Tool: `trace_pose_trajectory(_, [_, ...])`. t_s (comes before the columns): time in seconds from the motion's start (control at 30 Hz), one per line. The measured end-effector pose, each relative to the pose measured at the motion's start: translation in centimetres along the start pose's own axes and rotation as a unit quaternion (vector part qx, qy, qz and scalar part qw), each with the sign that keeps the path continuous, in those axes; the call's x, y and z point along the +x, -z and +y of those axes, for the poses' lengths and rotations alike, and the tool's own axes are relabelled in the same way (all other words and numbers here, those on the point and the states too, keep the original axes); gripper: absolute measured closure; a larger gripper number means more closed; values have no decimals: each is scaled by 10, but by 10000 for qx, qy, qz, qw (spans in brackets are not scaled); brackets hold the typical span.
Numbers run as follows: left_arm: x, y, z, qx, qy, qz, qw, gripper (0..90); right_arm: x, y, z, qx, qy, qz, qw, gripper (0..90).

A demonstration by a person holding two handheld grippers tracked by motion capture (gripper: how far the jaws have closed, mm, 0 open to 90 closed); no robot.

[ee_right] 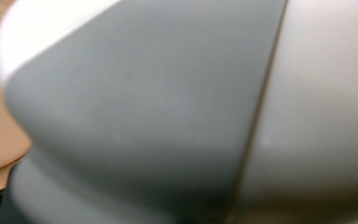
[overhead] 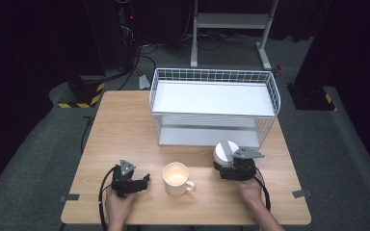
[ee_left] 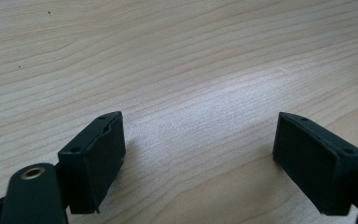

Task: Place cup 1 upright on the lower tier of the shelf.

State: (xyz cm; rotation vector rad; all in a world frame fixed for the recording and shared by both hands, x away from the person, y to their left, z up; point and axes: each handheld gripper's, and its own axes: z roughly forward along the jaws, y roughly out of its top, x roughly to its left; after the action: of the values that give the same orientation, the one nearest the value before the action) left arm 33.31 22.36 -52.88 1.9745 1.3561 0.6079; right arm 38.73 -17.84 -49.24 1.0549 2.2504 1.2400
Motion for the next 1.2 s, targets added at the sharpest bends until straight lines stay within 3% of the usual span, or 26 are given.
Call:
trace_pose_trajectory(0.3, [0, 0, 0, -7, -3, 1, 10000, 174, -11, 0, 6, 24, -197, -72, 9998, 184])
trace_pose_trajectory(1.0, [0, 0, 0, -2, 5, 3, 10000, 175, -25, -13, 27, -51, -270, -207, 9994, 184])
trace_pose_trajectory(1.2, [0, 0, 0, -1, 5, 1, 10000, 175, -36, -19, 32, -28, -355, -384, 9986, 184])
